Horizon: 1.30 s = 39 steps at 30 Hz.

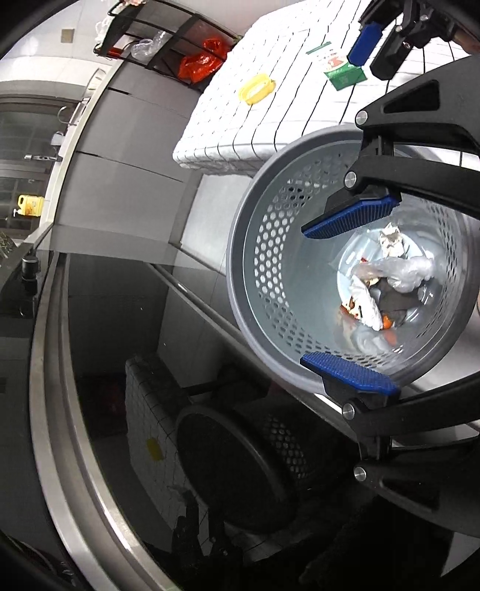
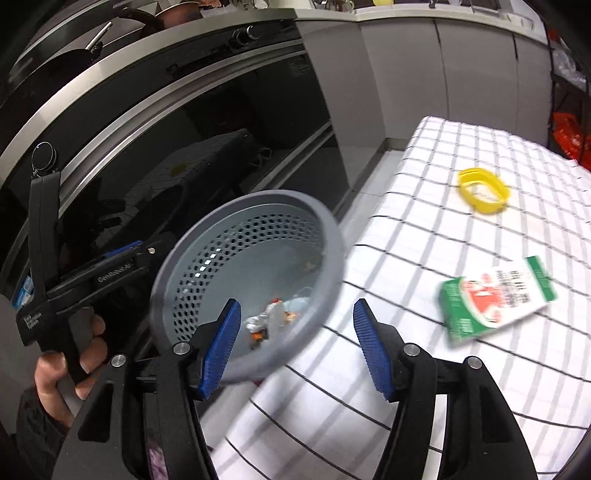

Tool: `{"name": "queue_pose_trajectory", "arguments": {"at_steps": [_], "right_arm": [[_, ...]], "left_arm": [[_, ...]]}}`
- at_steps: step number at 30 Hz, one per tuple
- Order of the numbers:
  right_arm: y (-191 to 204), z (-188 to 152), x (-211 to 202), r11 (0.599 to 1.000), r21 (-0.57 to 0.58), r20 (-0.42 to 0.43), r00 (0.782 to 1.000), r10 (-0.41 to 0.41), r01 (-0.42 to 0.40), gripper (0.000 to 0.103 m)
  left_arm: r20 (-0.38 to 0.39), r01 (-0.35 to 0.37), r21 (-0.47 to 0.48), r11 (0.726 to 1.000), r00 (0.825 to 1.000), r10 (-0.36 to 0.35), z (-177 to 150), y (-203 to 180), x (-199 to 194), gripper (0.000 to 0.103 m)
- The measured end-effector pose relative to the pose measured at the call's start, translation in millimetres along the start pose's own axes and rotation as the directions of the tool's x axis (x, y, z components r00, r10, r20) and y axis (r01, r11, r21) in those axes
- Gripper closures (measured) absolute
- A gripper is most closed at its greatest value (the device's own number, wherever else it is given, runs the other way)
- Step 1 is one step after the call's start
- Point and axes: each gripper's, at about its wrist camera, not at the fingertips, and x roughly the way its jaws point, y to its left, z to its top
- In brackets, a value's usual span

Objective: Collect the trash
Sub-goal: 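Move both tools back over the table toward the green carton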

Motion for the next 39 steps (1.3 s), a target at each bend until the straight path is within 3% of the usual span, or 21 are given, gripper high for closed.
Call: {"name": "queue_pose_trajectory", "arguments": {"at_steps": [7, 10, 21, 32, 39], "right_arm": [[-36, -3, -34, 0.998, 0.038, 0.019, 0.998, -0.053, 0.052, 0.042], [-50, -5, -49, 0.996, 0.043, 0.038, 0.996, -0.078, 0.077, 0.042], [-94, -3, -95, 0.991, 0.097, 0.121, 0.987, -0.106, 0.095, 0.042], [-149, -17, -101, 0.974, 0.199, 0.132, 0.982, -0.135, 0.108, 0.042], [-169, -22, -107, 0.96, 0.257, 0.135, 0.98, -0.146, 0.108, 0.042]], "left_arm": [[0.037, 0.026, 0.061, 0.998, 0.999, -0.028, 1, -34, -29, 0.04], [0.056, 0.044, 0.083, 0.996, 0.997, -0.049, 1, -48, -44, 0.035], [0.088, 0.126, 0.176, 0.976, 0.986, -0.143, -6, -112, -76, 0.033], [0.094, 0.125, 0.218, 0.968, 0.985, -0.148, 2, -161, -52, 0.031], [0.018, 0.182, 0.271, 0.945, 0.981, -0.194, -5, -189, -23, 0.031]]}}
